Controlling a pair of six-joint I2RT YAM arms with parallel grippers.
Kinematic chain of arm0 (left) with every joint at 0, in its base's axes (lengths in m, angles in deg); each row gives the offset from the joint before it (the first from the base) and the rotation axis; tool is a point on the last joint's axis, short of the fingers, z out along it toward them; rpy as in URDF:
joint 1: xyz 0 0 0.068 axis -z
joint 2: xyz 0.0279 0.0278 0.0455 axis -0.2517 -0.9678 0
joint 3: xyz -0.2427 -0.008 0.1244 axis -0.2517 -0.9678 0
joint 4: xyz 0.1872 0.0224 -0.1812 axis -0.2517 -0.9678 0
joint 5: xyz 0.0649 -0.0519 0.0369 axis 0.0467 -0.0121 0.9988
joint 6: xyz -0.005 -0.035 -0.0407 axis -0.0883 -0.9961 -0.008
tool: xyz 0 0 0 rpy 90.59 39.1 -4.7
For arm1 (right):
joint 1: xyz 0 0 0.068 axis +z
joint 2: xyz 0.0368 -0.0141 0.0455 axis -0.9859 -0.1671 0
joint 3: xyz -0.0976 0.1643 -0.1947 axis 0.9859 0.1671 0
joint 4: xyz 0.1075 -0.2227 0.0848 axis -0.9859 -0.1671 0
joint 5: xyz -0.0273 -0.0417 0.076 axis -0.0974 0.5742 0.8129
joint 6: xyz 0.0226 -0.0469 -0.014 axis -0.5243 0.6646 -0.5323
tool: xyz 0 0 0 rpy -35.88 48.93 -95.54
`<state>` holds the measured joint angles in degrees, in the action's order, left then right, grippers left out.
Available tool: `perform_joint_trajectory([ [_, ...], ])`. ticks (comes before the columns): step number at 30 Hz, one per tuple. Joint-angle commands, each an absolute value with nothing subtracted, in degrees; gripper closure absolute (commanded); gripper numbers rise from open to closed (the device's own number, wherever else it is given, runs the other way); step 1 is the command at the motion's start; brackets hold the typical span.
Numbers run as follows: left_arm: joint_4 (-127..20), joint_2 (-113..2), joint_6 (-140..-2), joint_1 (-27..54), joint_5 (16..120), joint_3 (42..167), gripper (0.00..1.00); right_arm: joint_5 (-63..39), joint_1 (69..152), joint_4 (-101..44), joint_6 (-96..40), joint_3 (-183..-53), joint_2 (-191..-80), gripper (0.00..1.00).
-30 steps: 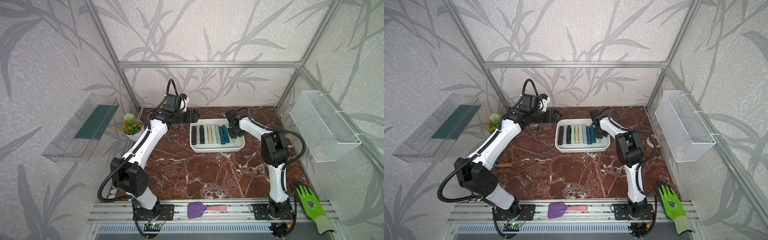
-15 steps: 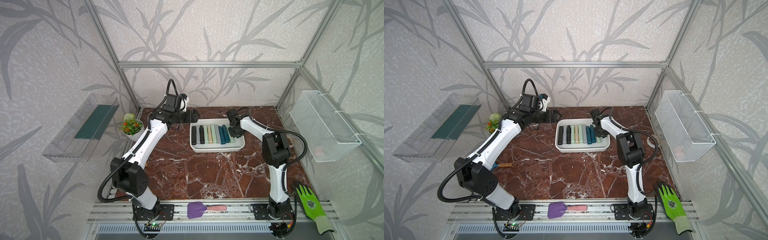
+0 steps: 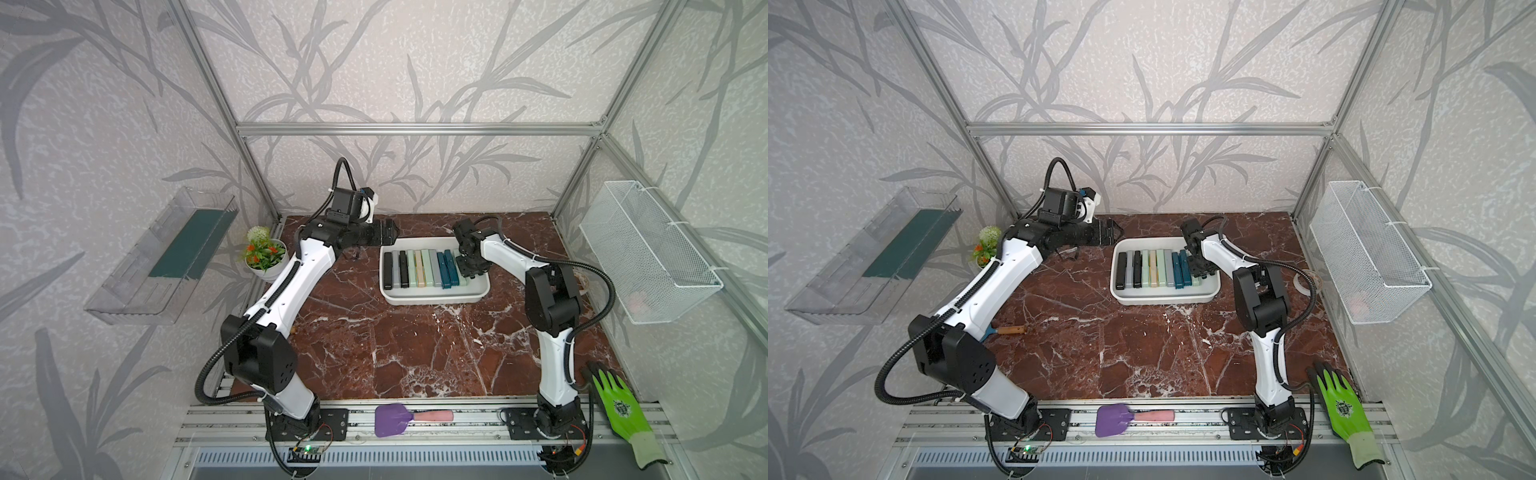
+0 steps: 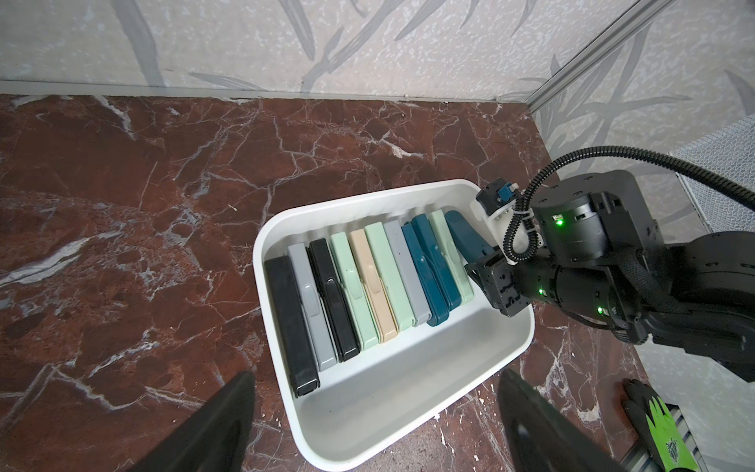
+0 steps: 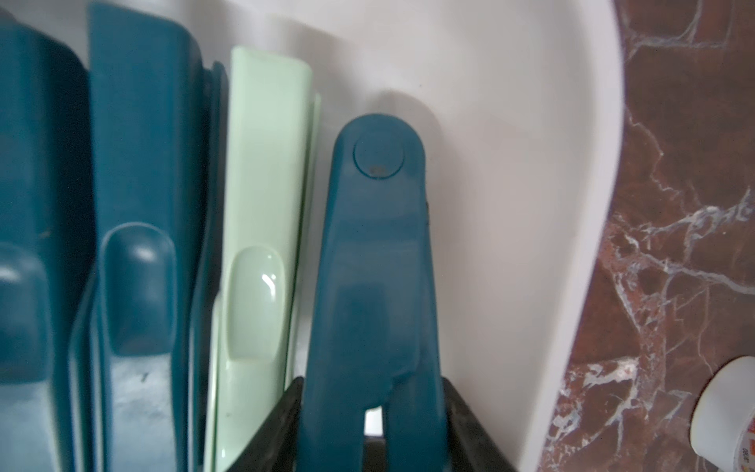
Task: Put the pruning pliers into the storage box
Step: Place the pruning pliers in the storage box.
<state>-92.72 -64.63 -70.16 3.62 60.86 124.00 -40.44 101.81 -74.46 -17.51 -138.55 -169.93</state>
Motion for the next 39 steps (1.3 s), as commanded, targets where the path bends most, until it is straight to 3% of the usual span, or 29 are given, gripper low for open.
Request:
perform_joint_trajectory([
  [1, -93.4, -63.6, -69.4, 3.5, 60.0, 123.6, 0.08, -41.1, 101.4, -75.5, -18.5, -137.5, -167.4, 0.53],
  [2, -93.4, -63.6, -69.4, 3.5, 60.0, 123.6, 0.08, -41.2, 101.3, -75.5, -18.6, -137.5, -167.6, 0.62],
  [4, -93.5, -63.5, -69.3, 3.5, 60.0, 123.6, 0.08, -41.7, 101.3, -75.6, -18.7, -137.5, -167.8, 0.93],
  [5, -93.5, -63.4, -69.3, 3.5, 60.0, 123.6, 0.08, -41.9, 101.3, -75.7, -18.7, -137.5, -167.8, 1.00],
  [14, -92.5, -64.2, -69.8, 3.6, 59.0, 123.6, 0.08, -43.3, 101.3, -76.2, -17.6, -137.0, -162.3, 1.00],
  [16, -92.4, -64.4, -70.0, 3.6, 58.7, 123.5, 0.09, -42.5, 101.2, -75.4, -17.5, -135.9, -161.3, 0.80],
  [19, -92.2, -64.1, -70.1, 3.6, 58.7, 123.2, 0.08, -40.4, 101.0, -73.4, -17.6, -133.7, -161.3, 0.65],
  [28, -93.1, -63.3, -69.5, 3.6, 59.5, 123.1, 0.09, -39.9, 100.9, -71.2, -17.8, -132.7, -164.7, 0.47],
  [33, -93.1, -63.4, -69.6, 3.6, 59.3, 123.4, 0.09, -40.3, 100.9, -71.9, -17.4, -133.4, -164.1, 0.43],
  [37, -93.1, -63.7, -69.5, 3.6, 59.0, 123.7, 0.09, -40.0, 100.9, -73.5, -17.4, -133.3, -161.9, 0.30],
  [39, -92.9, -63.7, -69.6, 3.6, 58.9, 123.6, 0.09, -39.3, 100.9, -74.0, -17.3, -132.7, -160.5, 0.29],
])
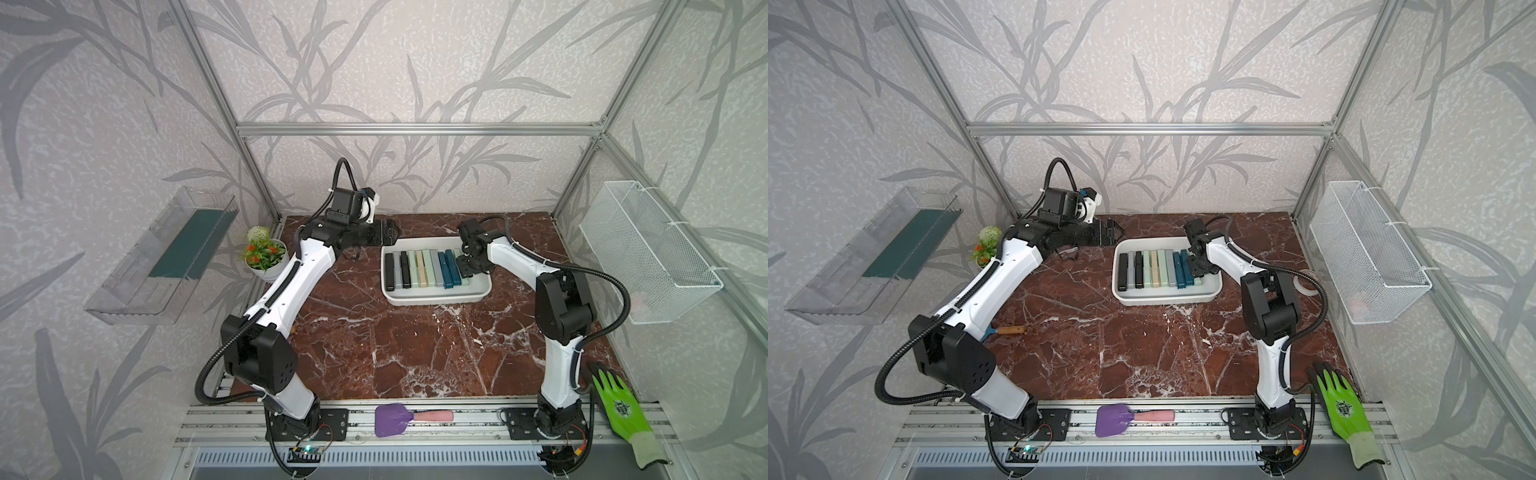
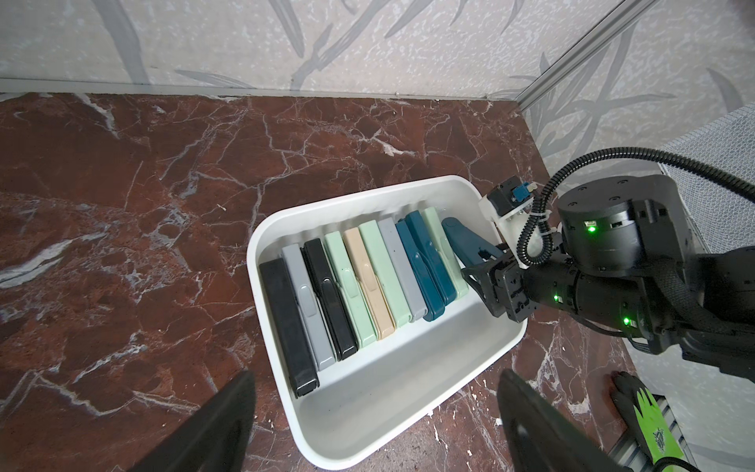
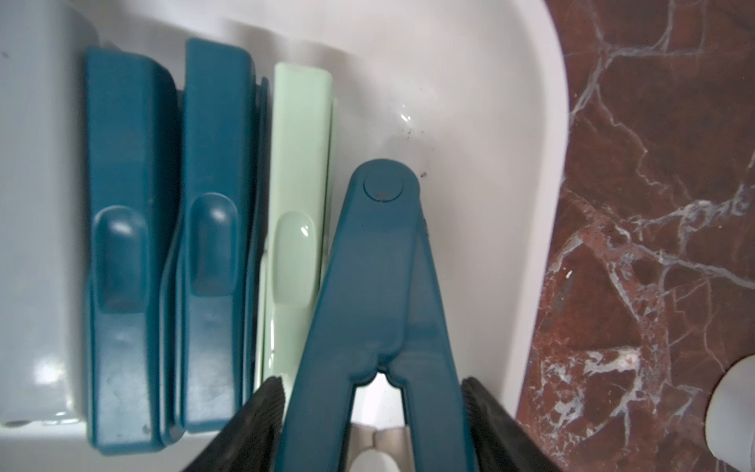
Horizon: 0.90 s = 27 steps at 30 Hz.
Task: Put the pruning pliers into the storage box
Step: Place the pruning pliers in the storage box.
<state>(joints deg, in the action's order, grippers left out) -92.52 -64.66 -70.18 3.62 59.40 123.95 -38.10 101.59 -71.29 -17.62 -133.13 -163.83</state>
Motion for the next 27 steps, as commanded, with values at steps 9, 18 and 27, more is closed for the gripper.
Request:
perform_joint_trajectory([
  [9, -92.3, -64.0, -70.0, 3.6, 58.0, 123.0, 0.09, -38.6, 100.9, -73.1, -17.4, -127.7, -156.3, 0.26],
  [18, -92.1, -63.6, -70.1, 3.6, 57.8, 122.9, 0.09, -36.6, 101.1, -72.5, -17.3, -126.2, -153.5, 0.36],
  [27, -92.3, -63.4, -70.1, 3.7, 58.0, 122.9, 0.09, -37.5, 100.8, -72.7, -17.3, -125.3, -155.2, 0.42],
])
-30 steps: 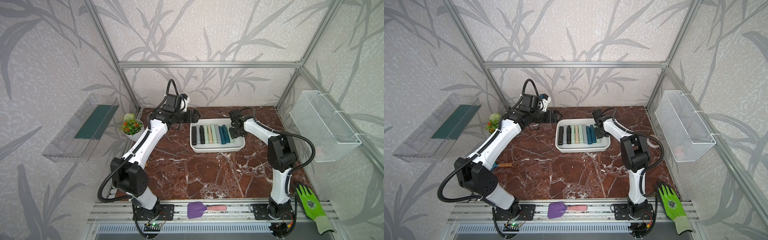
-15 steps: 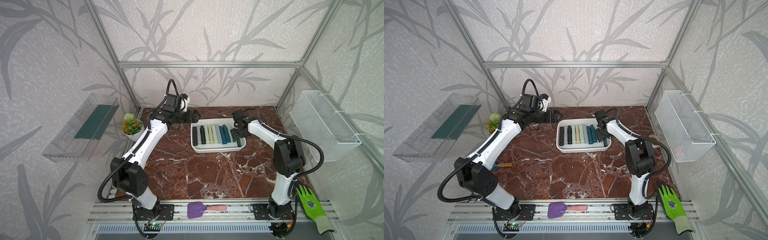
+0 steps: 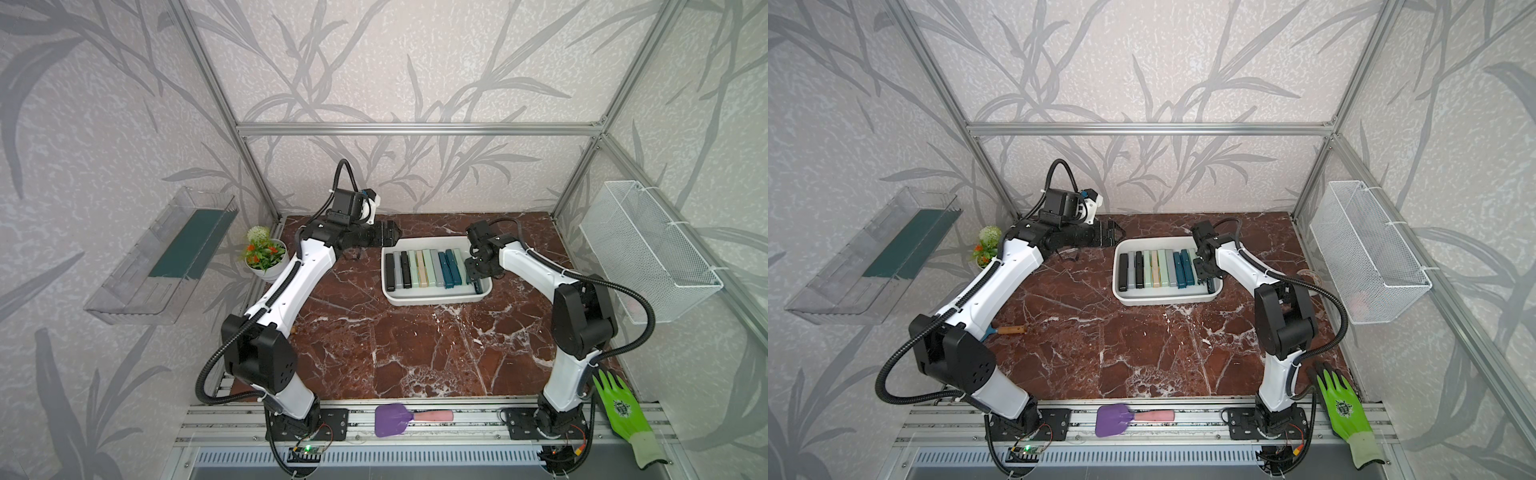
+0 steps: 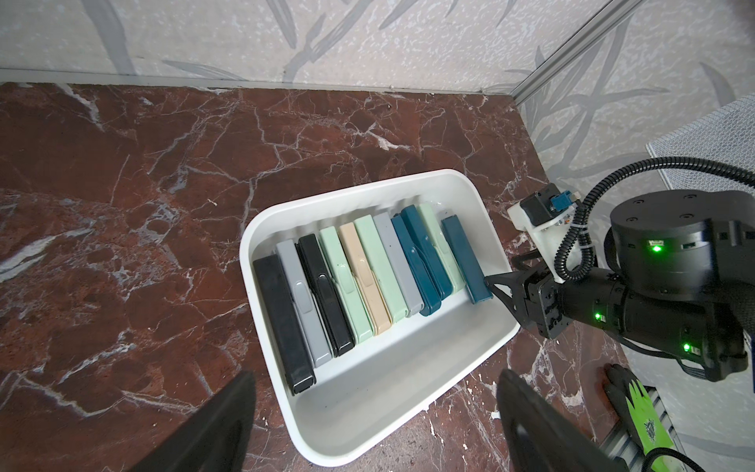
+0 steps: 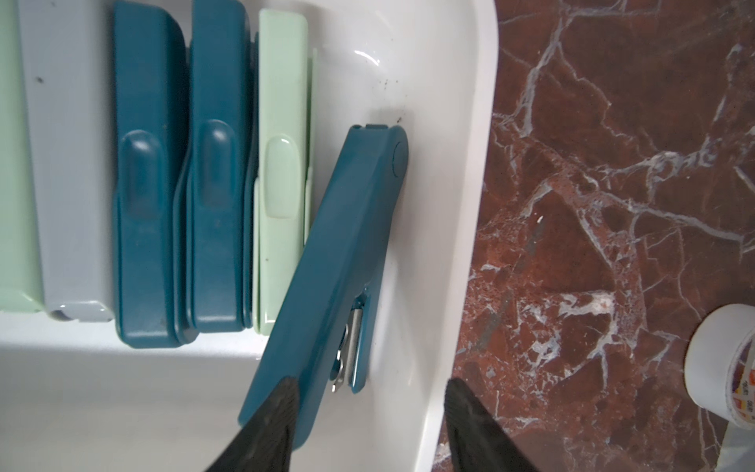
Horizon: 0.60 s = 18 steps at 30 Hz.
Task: Put the pruning pliers into the storage box
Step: Place the pruning pliers in the storage box.
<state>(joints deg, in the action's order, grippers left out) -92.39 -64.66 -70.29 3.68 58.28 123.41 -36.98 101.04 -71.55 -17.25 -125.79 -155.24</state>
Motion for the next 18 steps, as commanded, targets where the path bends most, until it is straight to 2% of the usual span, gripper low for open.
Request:
perform_joint_trajectory([
  [1, -92.2, -63.4, -70.1, 3.7, 58.1, 122.8, 0.09, -37.6, 100.8, -72.8, -17.3, -125.4, -155.1, 0.42],
  [3, -92.3, -63.2, -69.9, 3.7, 59.1, 122.6, 0.09, -37.3, 100.8, -72.6, -17.3, -125.4, -153.9, 0.42],
  [6, -90.3, -61.8, -69.1, 3.6, 62.4, 120.4, 0.09, -35.6, 100.8, -69.9, -16.6, -123.8, -150.0, 0.36],
  [9, -84.0, -58.6, -69.4, 3.4, 70.0, 114.6, 0.08, -34.8, 100.5, -66.2, -16.5, -121.7, -145.7, 0.31],
  [15, -66.5, -47.3, -70.4, 2.5, 96.1, 94.7, 0.03, -36.7, 96.9, -48.4, -18.8, -107.0, -131.4, 0.27],
  [18, -59.6, -43.1, -70.3, 0.7, 108.4, 84.9, 0.02, -41.2, 95.1, -30.7, -17.8, -93.5, -123.5, 0.26],
])
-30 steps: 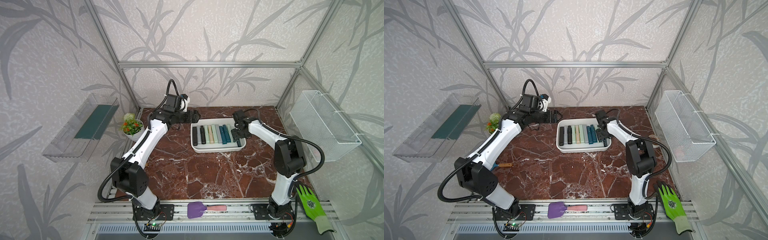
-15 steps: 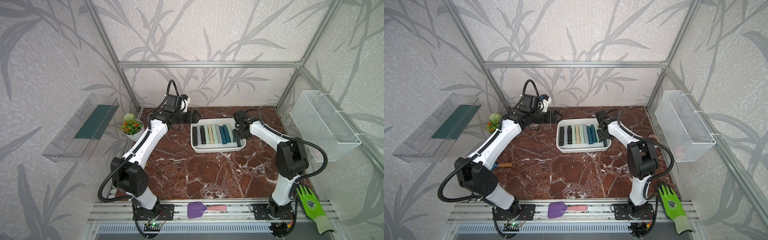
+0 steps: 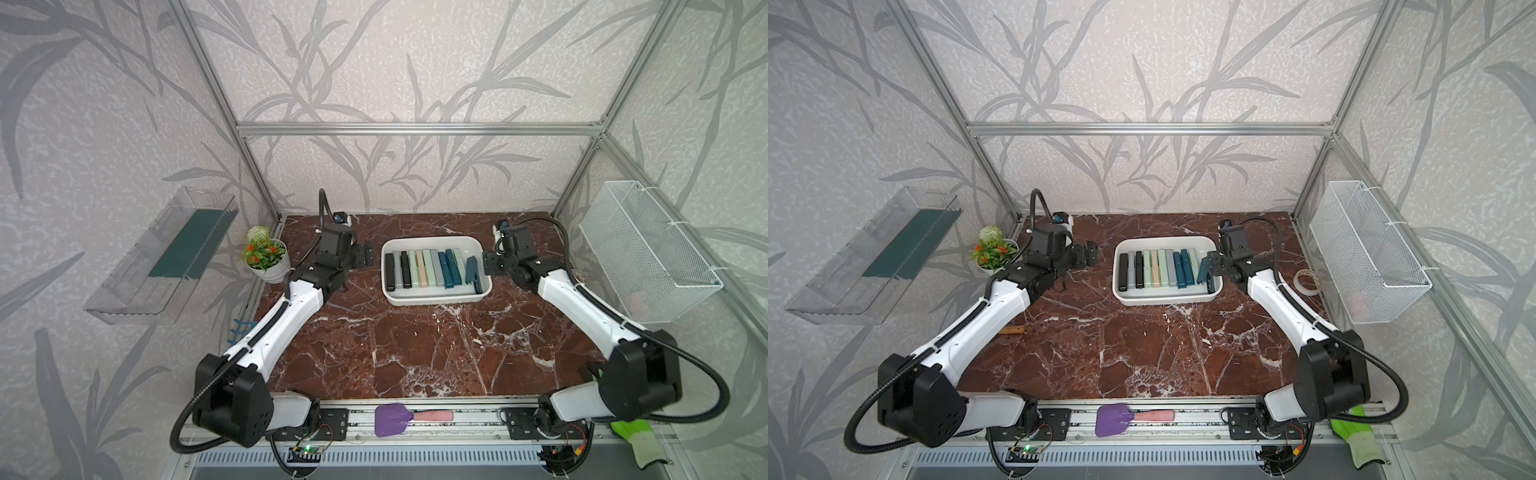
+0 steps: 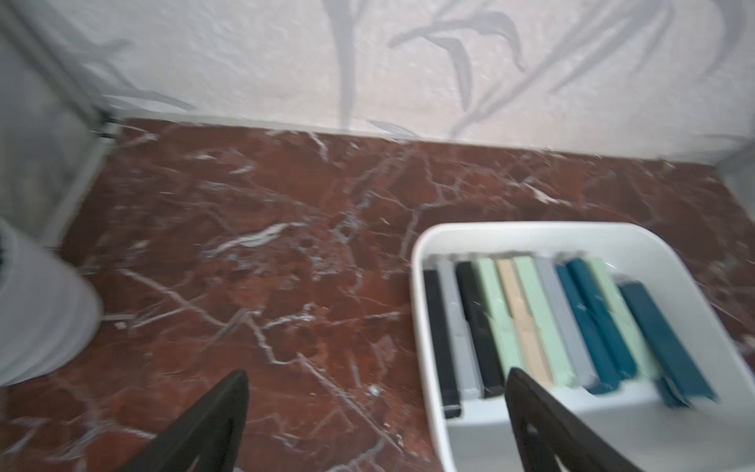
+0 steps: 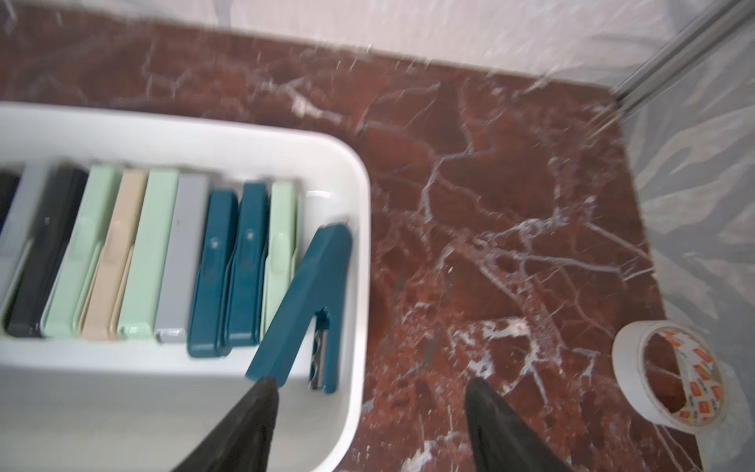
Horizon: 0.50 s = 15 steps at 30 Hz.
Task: Put the pruning pliers into the storage box
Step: Place the pruning pliers in the storage box, then reset both arms
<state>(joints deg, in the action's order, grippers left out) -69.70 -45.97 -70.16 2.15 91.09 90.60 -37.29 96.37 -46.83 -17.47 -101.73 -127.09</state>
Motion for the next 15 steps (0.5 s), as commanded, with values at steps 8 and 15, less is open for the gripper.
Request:
perform_joint_trajectory([
  [8, -33.8, -40.7, -61.3, -1.9, 126.1, 60.8, 0.01, -59.5, 93.1, -9.0, -17.8, -74.1, -120.6, 0.25],
  [15, -22.9, -48.6, -60.2, -4.2, 123.4, 55.1, 0.01, -59.4, 92.8, 8.9, -12.6, -67.7, -129.9, 0.25],
])
